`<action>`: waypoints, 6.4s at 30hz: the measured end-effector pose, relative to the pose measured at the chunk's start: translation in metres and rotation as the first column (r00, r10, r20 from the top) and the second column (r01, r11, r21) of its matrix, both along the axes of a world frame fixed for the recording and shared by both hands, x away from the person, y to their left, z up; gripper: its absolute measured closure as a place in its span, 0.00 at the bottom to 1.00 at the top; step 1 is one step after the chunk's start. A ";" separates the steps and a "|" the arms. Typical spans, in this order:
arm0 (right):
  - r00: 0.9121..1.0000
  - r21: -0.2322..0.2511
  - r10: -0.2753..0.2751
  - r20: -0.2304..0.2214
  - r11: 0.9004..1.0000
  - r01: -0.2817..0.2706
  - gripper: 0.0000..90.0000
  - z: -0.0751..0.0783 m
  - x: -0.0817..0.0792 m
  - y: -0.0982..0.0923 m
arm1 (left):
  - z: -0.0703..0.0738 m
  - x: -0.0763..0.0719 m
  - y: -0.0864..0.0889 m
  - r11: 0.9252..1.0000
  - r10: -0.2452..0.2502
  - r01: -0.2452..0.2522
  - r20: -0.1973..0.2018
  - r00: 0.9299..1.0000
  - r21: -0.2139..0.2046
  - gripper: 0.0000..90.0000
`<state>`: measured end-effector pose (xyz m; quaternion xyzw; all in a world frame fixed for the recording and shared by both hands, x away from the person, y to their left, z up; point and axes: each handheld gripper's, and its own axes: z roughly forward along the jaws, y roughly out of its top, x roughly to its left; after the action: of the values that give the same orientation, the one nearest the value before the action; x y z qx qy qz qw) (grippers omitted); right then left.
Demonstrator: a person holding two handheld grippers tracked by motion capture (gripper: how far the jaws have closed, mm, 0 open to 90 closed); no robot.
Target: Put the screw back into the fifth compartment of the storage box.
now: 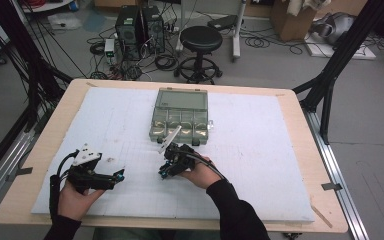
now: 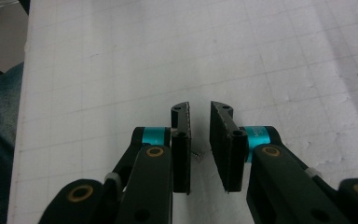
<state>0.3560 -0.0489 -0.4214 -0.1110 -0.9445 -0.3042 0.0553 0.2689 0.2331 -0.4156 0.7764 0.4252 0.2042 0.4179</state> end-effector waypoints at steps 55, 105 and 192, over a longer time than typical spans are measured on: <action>0.999 -0.081 -0.015 -0.046 0.997 0.011 0.97 0.001 -0.012 -0.014 | 0.001 0.000 -0.003 1.000 -0.011 0.011 0.002 1.000 0.003 0.02; 0.999 -0.103 0.045 0.029 0.994 -0.042 0.96 0.003 -0.031 -0.012 | 0.001 0.000 -0.001 1.000 0.003 -0.003 0.003 1.000 -0.001 0.02; 0.989 0.089 -0.117 0.088 0.990 0.109 0.96 0.111 0.089 0.000 | 0.002 -0.003 -0.002 1.000 -0.006 0.006 0.014 1.000 0.010 0.02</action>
<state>0.4449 -0.0494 -0.3102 -0.1476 -0.9246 -0.3512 -0.0015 0.2664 0.2307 -0.4138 0.7783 0.4191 0.2102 0.4176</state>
